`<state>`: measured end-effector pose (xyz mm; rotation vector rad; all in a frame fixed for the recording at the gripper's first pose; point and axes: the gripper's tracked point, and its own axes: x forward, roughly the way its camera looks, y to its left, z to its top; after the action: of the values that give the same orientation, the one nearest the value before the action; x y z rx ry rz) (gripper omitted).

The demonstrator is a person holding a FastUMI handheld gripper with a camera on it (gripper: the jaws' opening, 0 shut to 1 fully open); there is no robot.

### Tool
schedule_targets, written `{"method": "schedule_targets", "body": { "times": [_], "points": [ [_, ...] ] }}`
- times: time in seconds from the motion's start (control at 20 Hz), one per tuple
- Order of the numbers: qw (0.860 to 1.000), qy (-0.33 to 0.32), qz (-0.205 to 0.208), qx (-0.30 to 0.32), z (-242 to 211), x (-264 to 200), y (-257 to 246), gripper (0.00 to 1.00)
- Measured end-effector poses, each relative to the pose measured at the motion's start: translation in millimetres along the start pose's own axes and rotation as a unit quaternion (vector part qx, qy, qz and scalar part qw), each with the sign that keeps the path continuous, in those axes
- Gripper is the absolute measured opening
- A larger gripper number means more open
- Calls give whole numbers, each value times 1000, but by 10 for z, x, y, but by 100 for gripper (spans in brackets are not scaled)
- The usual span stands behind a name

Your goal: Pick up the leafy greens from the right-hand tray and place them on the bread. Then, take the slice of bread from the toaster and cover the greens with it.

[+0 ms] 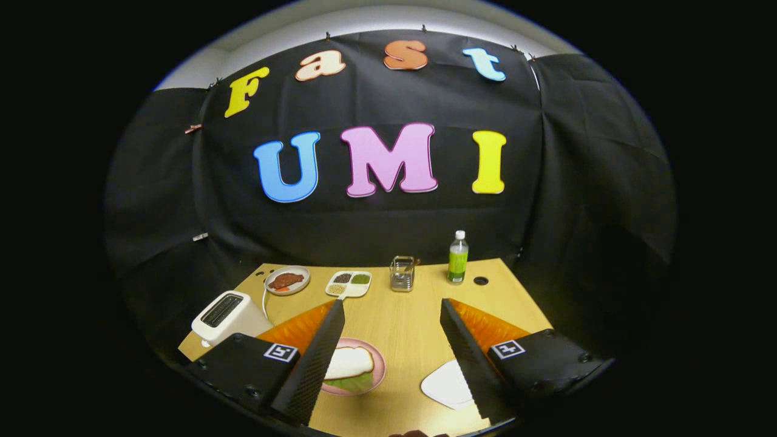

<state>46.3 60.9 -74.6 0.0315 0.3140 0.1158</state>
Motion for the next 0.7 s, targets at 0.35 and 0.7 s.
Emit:
{"method": "schedule_targets", "body": {
  "times": [0.35,0.7],
  "points": [
    [1000,-16,17,-3,9,-437,-333,99],
    [999,-12,31,-3,-101,-471,-675,99]
  ]
}}
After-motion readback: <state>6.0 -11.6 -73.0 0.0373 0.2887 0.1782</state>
